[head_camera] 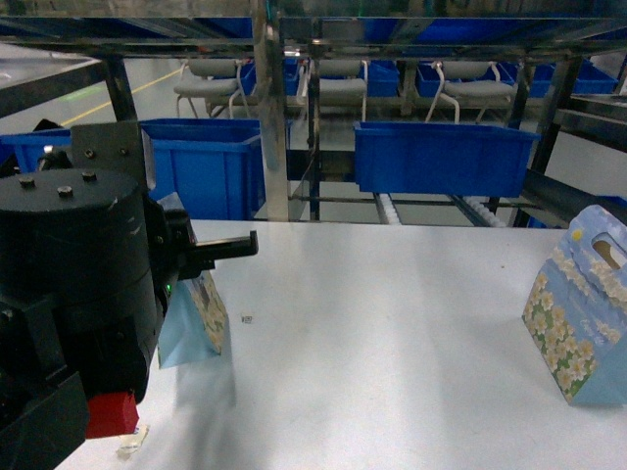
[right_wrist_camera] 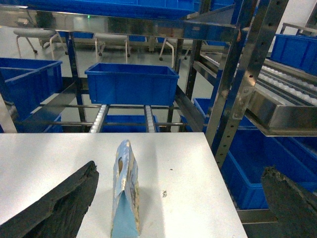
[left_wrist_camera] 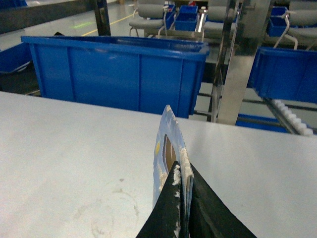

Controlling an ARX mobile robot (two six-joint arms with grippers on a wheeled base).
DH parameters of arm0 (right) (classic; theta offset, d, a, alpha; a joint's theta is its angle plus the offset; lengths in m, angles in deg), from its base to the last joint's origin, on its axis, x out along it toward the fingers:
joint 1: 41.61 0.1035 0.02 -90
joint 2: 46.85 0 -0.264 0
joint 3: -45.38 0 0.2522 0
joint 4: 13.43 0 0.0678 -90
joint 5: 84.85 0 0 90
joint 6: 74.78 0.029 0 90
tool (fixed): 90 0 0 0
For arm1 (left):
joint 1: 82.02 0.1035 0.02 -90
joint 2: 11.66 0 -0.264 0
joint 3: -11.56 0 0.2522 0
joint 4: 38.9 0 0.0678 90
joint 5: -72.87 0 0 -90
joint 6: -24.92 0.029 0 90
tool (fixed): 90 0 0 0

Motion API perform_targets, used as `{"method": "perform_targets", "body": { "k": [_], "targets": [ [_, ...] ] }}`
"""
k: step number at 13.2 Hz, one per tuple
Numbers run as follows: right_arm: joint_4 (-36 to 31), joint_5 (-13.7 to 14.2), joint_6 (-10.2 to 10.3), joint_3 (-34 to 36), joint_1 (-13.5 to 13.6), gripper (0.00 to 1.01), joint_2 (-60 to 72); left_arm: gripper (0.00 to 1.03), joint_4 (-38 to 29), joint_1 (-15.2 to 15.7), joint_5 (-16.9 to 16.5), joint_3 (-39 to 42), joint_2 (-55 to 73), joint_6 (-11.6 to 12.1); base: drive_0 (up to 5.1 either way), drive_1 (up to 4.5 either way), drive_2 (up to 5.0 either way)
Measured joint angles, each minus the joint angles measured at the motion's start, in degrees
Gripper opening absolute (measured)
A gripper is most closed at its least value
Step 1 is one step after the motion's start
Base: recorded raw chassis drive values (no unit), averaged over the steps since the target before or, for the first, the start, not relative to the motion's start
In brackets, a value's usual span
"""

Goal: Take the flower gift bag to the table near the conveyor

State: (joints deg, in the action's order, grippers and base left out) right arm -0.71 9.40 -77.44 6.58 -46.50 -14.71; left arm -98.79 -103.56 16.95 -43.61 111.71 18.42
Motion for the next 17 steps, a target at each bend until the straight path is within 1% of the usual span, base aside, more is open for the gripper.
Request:
{"method": "perform_targets", "body": {
  "k": [6, 7, 8, 9, 10, 11, 12, 13, 15, 16, 17],
  "targets": [
    [0.0, 0.0, 0.0, 0.0, 0.0, 0.98, 0.0, 0.02, -0.3, -0.8, -0.6, -0.3, 0.7, 1.2, 0.0, 0.00, 0.0],
    [0.0, 0.0, 0.0, 0.0, 0.0, 0.98, 0.0, 0.02, -0.3, -1.0, -0.6, -0.3, 0.8, 1.7, 0.0, 0.00, 0.0],
    [0.0, 0.0, 0.0, 0.0, 0.0, 0.98, 0.0, 0.02, -0.1, -1.9, -1.1, -0.2, 0.8, 2.2, 0.0, 0.00, 0.0],
    [0.0, 0.0, 0.0, 0.0, 0.0, 0.98, 0.0, 0.04, -0.1, -2.8, -1.4, 0.5, 0.8, 2.5, 0.0, 0.00, 0.0],
    [0.0, 0.0, 0.0, 0.0, 0.0, 0.98, 0.0, 0.20, 0.0, -3.3, -2.2, 1.7, 0.8, 3.1, 0.0, 0.00, 0.0],
    [0.0, 0.0, 0.0, 0.0, 0.0, 0.98, 0.0, 0.53, 0.0, -2.2, -2.9, 2.4, 0.6, 3.5, 0.0, 0.00, 0.0],
    [0.0, 0.0, 0.0, 0.0, 0.0, 0.98, 0.0, 1.00, 0.0, -0.2, -4.8, 1.7, -7.2, 3.3, 0.0, 0.00, 0.0],
    [0.0, 0.0, 0.0, 0.0, 0.0, 0.98, 0.0, 0.97, 0.1, 0.5, -5.2, 1.7, -9.9, 2.6, 0.0, 0.00, 0.0],
    [0.0, 0.0, 0.0, 0.0, 0.0, 0.98, 0.0, 0.98, 0.1, 3.6, -6.1, 1.8, -17.4, 0.9, 0.0, 0.00, 0.0],
    [0.0, 0.0, 0.0, 0.0, 0.0, 0.98, 0.0, 0.98, 0.0, 5.0, -7.2, 2.4, -21.5, 0.4, 0.0, 0.00, 0.0],
    [0.0, 0.0, 0.0, 0.0, 0.0, 0.98, 0.0, 0.98, 1.4, 6.8, -9.0, 3.1, -25.8, -0.1, 0.0, 0.00, 0.0]
  ]
}}
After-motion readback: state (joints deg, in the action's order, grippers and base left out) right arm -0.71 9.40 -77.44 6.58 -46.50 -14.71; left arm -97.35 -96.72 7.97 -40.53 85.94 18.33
